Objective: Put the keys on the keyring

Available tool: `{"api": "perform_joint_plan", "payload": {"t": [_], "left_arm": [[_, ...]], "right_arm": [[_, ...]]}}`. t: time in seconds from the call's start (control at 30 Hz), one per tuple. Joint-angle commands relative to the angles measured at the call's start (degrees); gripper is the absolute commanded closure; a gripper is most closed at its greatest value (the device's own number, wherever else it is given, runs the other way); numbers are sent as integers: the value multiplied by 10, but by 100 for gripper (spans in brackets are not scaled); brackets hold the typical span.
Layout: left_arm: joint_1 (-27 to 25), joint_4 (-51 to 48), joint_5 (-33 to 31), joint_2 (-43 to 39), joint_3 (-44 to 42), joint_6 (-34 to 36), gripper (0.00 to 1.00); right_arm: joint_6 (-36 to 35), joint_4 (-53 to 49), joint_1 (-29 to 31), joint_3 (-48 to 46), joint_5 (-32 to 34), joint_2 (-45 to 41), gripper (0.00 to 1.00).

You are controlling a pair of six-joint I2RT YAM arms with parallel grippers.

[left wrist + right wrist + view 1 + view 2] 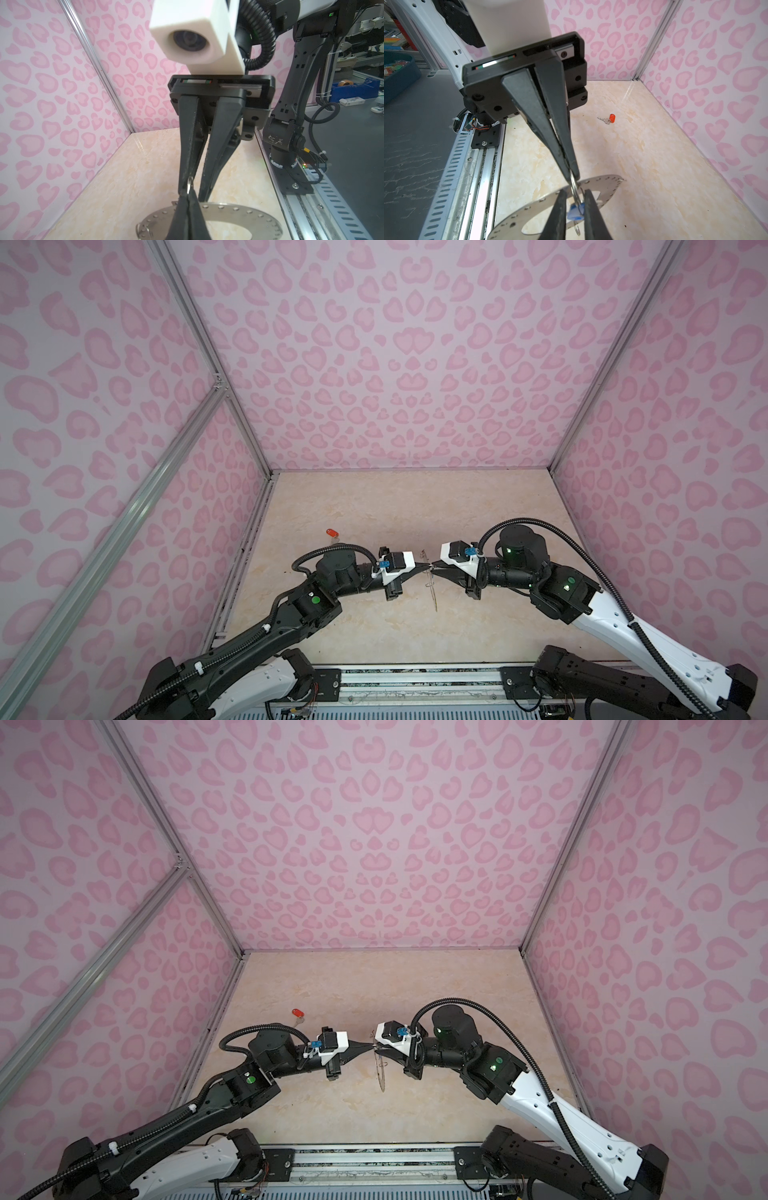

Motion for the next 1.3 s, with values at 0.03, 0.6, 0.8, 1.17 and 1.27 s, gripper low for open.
{"api": "perform_joint_plan", "payload": {"t": [0.03,0.6,0.8,1.17,1.27], "left_arm": [[0,10,9,0,10,8,97],[0,-208,-92,10,103,148,72],[-19,-295,-145,20,146,221,72],[-66,-322,-195,48,167,252,72],[-72,-322,-198,56,171,251,74]], "right_arm": [[3,9,-2,-5,-9,-2,87],[-10,-117,-6,52,7,44,100],[-6,-178,-5,98,27,76,100],[-5,-219,2,136,38,106,100],[-4,-219,2,138,37,107,100]]}}
